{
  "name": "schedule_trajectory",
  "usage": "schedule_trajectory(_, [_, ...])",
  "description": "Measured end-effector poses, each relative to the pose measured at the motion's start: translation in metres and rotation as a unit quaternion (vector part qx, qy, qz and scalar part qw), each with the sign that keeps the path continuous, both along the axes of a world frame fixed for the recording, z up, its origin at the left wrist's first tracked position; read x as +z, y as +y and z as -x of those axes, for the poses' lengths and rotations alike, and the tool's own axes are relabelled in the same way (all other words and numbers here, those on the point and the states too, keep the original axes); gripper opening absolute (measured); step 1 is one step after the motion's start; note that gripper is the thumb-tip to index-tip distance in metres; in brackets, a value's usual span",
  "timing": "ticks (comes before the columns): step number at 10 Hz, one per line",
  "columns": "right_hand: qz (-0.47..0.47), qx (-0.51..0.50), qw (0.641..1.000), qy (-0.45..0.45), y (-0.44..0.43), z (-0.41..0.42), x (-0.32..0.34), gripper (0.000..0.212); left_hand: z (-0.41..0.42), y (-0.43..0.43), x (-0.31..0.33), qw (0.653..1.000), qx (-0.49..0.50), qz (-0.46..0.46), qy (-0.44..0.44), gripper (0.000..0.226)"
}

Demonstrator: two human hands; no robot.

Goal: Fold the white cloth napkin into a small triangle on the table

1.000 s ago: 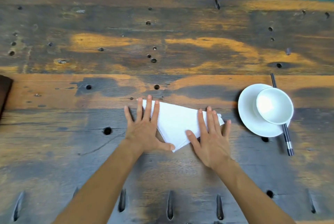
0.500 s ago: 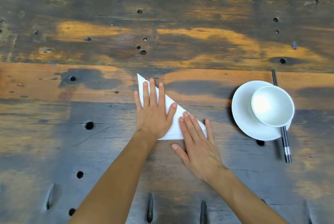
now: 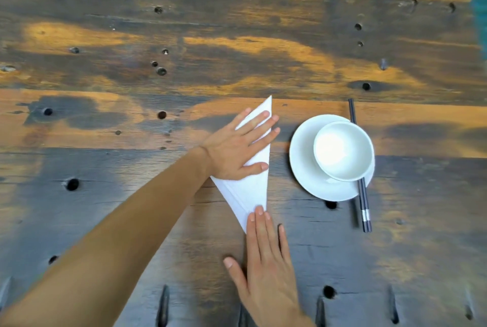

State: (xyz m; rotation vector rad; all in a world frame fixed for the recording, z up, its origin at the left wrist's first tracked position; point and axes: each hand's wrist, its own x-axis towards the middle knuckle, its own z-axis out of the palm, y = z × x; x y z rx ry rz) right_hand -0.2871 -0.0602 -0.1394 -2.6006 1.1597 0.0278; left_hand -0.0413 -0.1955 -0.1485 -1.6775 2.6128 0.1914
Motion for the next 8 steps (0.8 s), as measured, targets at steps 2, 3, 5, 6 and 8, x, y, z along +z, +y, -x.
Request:
schedule_trajectory(2, [0.017, -0.033, 0.999, 0.008, 0.004, 0.021, 0.000, 0.081, 0.027, -0.014, -0.001, 1.000, -0.023, -0.003, -0.010, 0.082])
schedule_trajectory(3, [0.026, -0.016, 1.000, 0.008, 0.000, 0.026, -0.003, 0.082, 0.026, -0.012, -0.001, 1.000, -0.001, -0.005, -0.015, 0.085])
schedule_trajectory(5, [0.028, -0.004, 1.000, 0.009, -0.010, 0.029, -0.003, 0.080, 0.023, -0.009, -0.003, 0.999, 0.036, -0.007, -0.008, 0.085])
schedule_trajectory(6, [0.027, 0.003, 1.000, 0.006, -0.012, 0.027, -0.003, 0.080, 0.018, -0.007, 0.000, 0.999, 0.040, -0.010, -0.022, 0.085])
schedule_trajectory(8, [-0.014, 0.005, 0.996, -0.089, -0.027, 0.018, 0.025, 0.078, 0.006, -0.004, 0.042, 0.993, 0.120, -0.011, -0.020, 0.084])
